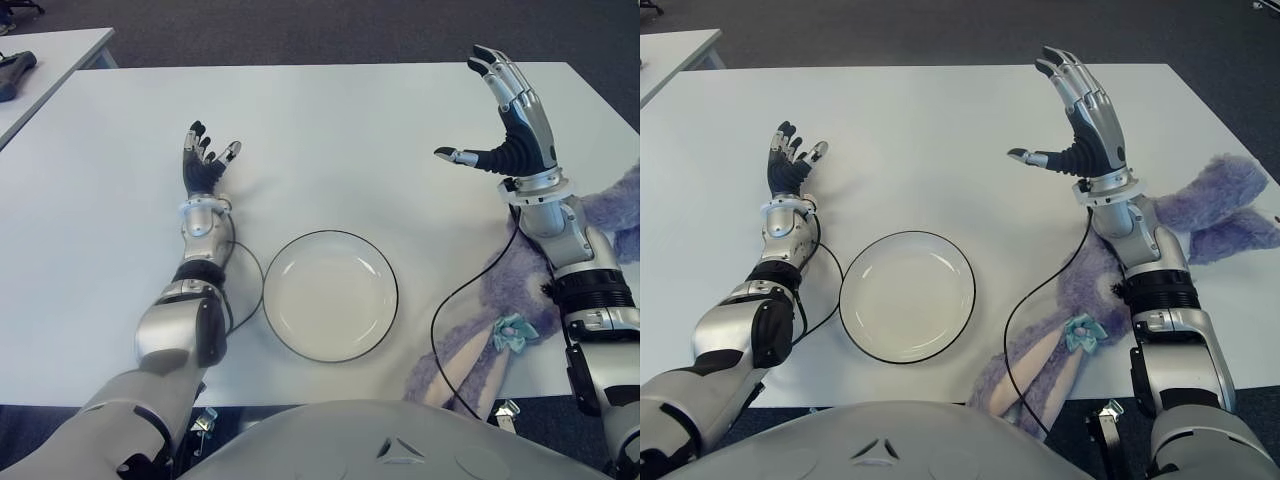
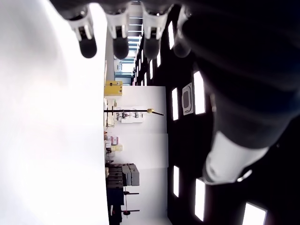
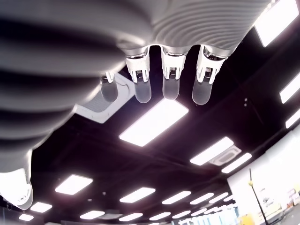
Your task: Put the doll into the plate.
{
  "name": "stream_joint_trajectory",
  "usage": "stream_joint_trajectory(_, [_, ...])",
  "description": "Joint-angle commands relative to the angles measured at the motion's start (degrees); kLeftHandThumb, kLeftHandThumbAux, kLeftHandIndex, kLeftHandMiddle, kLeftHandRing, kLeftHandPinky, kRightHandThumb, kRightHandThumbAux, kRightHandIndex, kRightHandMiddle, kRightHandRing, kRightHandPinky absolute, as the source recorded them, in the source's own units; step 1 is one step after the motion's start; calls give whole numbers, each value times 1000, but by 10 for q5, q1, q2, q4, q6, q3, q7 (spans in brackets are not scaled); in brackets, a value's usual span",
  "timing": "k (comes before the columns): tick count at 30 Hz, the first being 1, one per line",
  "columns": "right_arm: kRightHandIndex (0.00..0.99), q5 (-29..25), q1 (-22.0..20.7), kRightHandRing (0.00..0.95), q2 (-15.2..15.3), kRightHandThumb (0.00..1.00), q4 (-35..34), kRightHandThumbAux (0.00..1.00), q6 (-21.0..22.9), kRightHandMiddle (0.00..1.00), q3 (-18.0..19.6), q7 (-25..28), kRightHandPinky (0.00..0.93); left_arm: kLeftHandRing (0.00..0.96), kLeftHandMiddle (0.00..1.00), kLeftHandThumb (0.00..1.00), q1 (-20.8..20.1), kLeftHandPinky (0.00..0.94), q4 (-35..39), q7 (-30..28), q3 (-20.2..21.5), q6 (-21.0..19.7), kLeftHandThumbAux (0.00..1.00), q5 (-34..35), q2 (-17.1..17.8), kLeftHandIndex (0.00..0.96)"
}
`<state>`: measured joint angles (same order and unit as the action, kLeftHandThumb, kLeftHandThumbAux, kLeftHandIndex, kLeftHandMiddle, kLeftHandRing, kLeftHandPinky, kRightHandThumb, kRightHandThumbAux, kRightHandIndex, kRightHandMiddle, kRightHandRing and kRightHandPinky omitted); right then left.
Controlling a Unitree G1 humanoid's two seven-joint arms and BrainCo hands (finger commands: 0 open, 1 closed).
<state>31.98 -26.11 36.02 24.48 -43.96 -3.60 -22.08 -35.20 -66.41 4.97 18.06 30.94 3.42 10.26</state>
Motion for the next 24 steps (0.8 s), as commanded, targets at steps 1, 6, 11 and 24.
stream_joint_trajectory(1, [0, 12, 35, 0, -19, 116, 25, 531, -8, 0, -22, 6, 47, 2, 23, 83, 120, 39, -101, 4, 8, -80, 757, 8, -54, 33])
stream_joint_trajectory(6, [0, 10, 36, 0, -18, 125, 24, 533, -11, 0, -24, 10, 40, 5, 25, 91, 119, 44, -101, 7, 8, -82, 761, 7, -53, 36])
stream_joint_trajectory(11, [0, -7, 33, 14, -17, 113, 19, 546, -13, 0, -23, 32, 64, 4, 21, 90, 118, 42, -101, 7, 6, -81, 763, 4, -53, 39])
stream_joint_trajectory(24, [6, -14, -54, 3, -32, 61, 43, 516, 23, 7, -29, 82, 0, 3, 21, 67, 115, 36, -103, 9, 4, -89, 766, -3, -51, 34])
